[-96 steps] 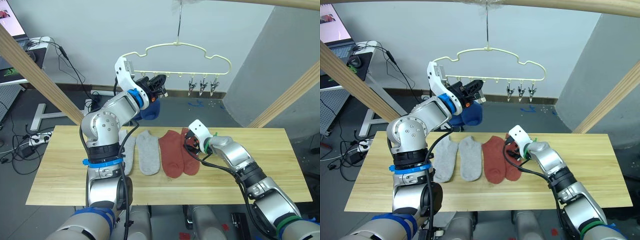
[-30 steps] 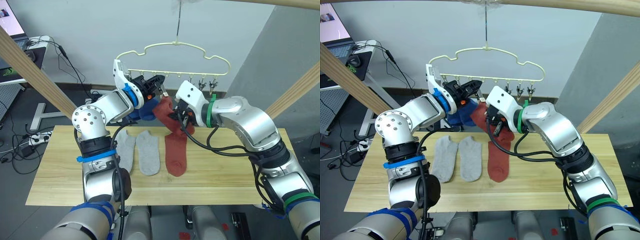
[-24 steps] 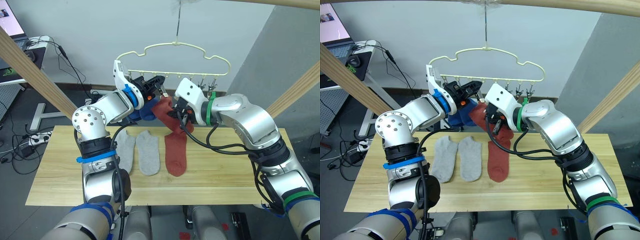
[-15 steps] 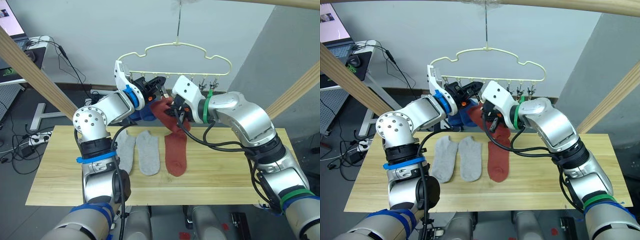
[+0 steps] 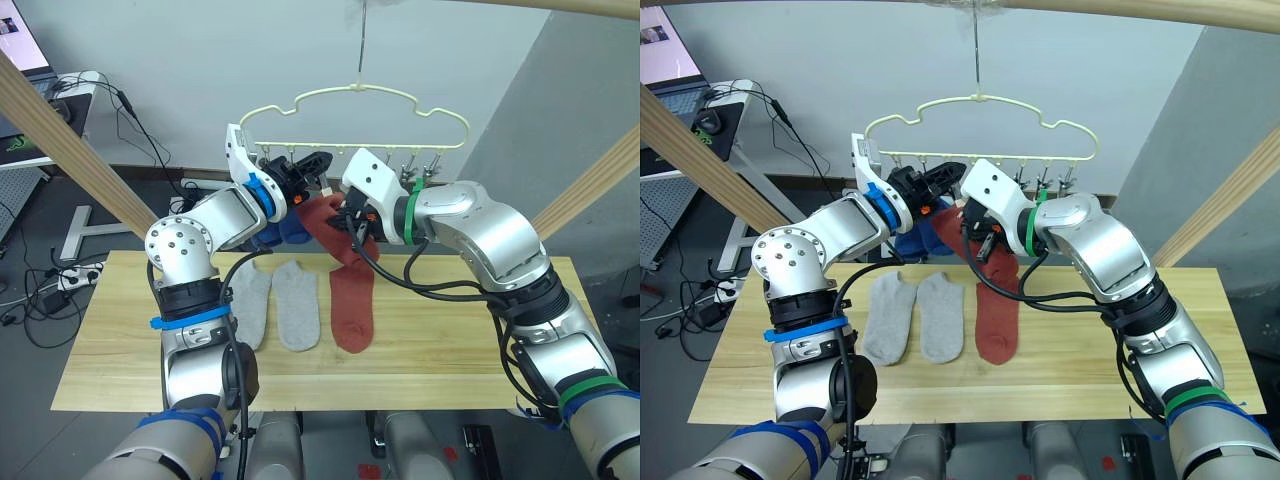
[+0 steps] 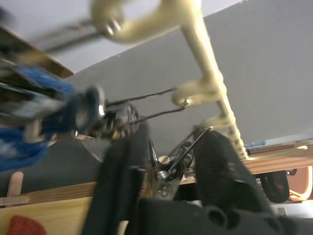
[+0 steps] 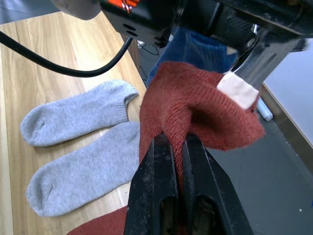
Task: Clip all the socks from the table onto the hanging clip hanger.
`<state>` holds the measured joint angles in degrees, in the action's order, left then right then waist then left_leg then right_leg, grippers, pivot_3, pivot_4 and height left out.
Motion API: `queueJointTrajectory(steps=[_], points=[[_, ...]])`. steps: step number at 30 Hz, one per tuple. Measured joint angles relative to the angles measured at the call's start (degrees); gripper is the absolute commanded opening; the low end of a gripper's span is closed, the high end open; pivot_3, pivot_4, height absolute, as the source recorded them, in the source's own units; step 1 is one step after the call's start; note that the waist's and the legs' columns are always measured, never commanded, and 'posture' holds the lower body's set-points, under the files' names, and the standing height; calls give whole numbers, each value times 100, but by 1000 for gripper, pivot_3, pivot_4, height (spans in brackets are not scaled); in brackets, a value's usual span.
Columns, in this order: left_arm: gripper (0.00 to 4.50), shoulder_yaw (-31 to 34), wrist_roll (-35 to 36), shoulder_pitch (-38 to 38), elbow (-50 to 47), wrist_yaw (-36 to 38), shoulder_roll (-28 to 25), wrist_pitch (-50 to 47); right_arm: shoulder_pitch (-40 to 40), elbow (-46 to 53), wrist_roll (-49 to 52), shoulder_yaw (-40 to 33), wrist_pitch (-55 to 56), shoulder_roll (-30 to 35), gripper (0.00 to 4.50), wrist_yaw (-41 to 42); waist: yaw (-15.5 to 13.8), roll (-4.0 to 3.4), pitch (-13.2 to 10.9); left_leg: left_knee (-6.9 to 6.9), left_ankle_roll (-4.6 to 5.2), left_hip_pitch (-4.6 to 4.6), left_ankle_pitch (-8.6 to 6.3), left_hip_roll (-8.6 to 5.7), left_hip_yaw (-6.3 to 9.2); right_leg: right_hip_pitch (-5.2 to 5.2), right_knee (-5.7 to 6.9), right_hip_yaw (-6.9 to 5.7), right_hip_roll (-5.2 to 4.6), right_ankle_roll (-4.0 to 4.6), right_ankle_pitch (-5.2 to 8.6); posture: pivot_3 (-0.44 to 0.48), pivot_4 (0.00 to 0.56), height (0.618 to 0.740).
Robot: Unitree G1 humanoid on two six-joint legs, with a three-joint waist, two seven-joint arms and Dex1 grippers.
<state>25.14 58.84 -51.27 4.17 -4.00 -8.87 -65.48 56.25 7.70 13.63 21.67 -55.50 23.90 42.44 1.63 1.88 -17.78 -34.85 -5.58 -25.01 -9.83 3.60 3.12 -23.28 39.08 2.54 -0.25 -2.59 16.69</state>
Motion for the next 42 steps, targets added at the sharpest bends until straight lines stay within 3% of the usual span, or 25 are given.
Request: queueJointTrajectory(steps=[4,8,12,21,29,37,42], points=[[2560,6,65,8,0,11,-16,-58,0,0,-41,0,0,0,36,0,0,0,0,0,0,0,0,0,0,0,0,-1,0,0,0,29,275,740],[2596,36,267,15,0,71,-21,-137,-1,0,-82,0,0,-14,1062,-5,0,0,0,0,0,0,0,0,0,0,0,-1,0,0,0,33,275,740],[2596,-52,394,69,-66,251,-173,-210,-20,2,-107,0,-1,-29,2442,-24,2,0,0,1,-1,0,0,1,0,0,0,-1,0,0,0,41,271,740],[2596,-1287,62,1067,-1608,1705,-1664,-331,-1160,818,-61,-53,-430,241,2442,-222,-10,-1,0,13,-3,1,1,1,-1,-5,0,1,-2,0,0,72,264,740],[2596,-1931,-1244,2244,-2345,3596,-2655,1532,-2065,1764,47,-583,-1040,-44,2442,-1034,-57,-2,3,12,9,2,-6,3,0,-6,0,-1,-1,7,-3,105,240,740],[2596,-2211,-2077,2228,-1987,5036,-2918,2990,-3071,2378,-349,-982,-1407,-1265,2442,-2660,-174,0,33,15,9,-1,-6,4,0,-10,0,-4,0,8,-3,128,197,740],[2596,-2209,-2051,1846,-1636,5727,-3104,3062,-2825,2228,-665,-1227,-1355,-1676,2442,-3374,-171,6,37,9,10,-3,-4,5,1,-11,1,-6,3,14,-8,122,193,740]])
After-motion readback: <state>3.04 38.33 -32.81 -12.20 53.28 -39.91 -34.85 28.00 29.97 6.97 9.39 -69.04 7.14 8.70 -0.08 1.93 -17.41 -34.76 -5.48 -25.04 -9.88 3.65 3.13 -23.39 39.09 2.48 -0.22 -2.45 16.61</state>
